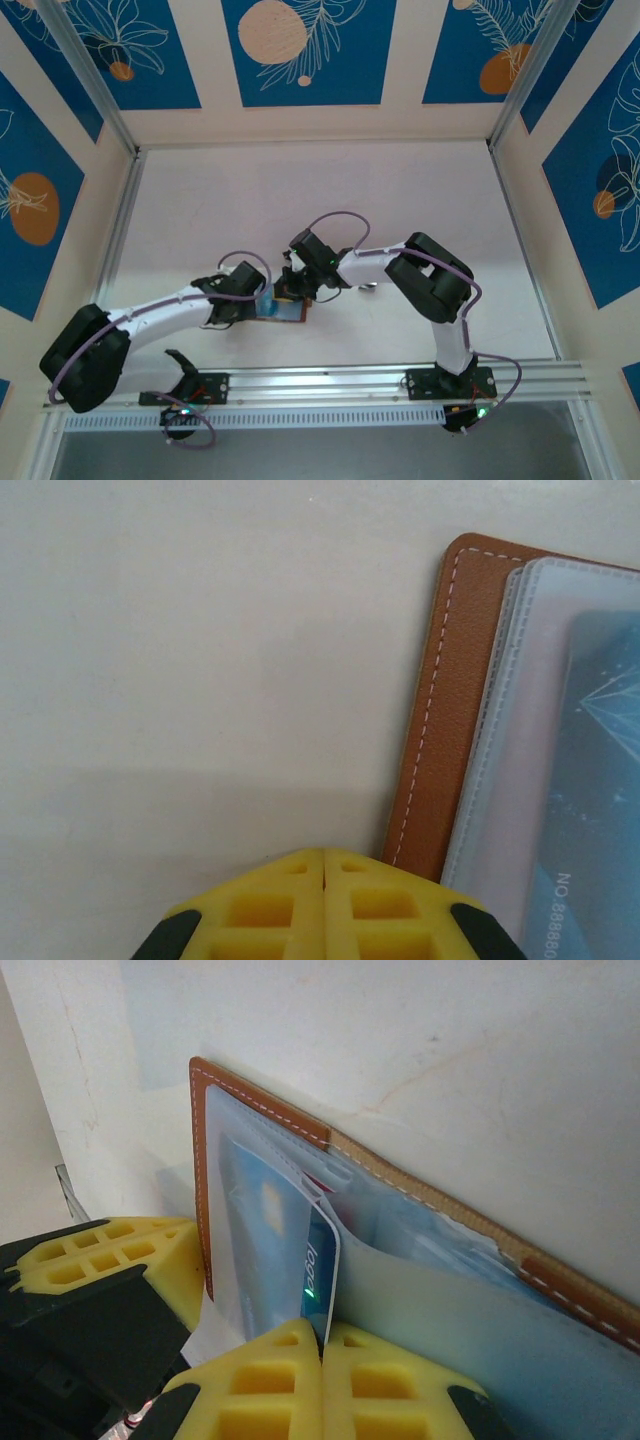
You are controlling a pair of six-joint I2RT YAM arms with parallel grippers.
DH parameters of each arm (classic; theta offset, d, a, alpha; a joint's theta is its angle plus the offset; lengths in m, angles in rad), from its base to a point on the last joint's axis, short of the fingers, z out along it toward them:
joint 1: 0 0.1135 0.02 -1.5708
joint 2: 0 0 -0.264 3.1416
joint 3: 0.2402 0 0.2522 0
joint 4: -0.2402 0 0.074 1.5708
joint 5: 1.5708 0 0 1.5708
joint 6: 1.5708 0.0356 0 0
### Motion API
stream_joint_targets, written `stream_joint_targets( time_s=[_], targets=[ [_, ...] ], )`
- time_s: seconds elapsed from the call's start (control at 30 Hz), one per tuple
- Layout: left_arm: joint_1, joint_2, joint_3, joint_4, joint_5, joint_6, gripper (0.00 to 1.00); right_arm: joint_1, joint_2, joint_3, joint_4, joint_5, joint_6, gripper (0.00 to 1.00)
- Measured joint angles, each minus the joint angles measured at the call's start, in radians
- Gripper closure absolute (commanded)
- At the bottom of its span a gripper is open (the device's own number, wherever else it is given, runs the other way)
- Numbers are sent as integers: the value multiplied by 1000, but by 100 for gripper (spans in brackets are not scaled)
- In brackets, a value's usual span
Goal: Put the credit cards into the card holder
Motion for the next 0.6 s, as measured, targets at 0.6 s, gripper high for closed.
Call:
stream_joint_targets(
  time_s=[0.6],
  targets=[
    [-20,4,19,-24,-23,-38,94,29,10,82,-152,29,-38,79]
  ],
)
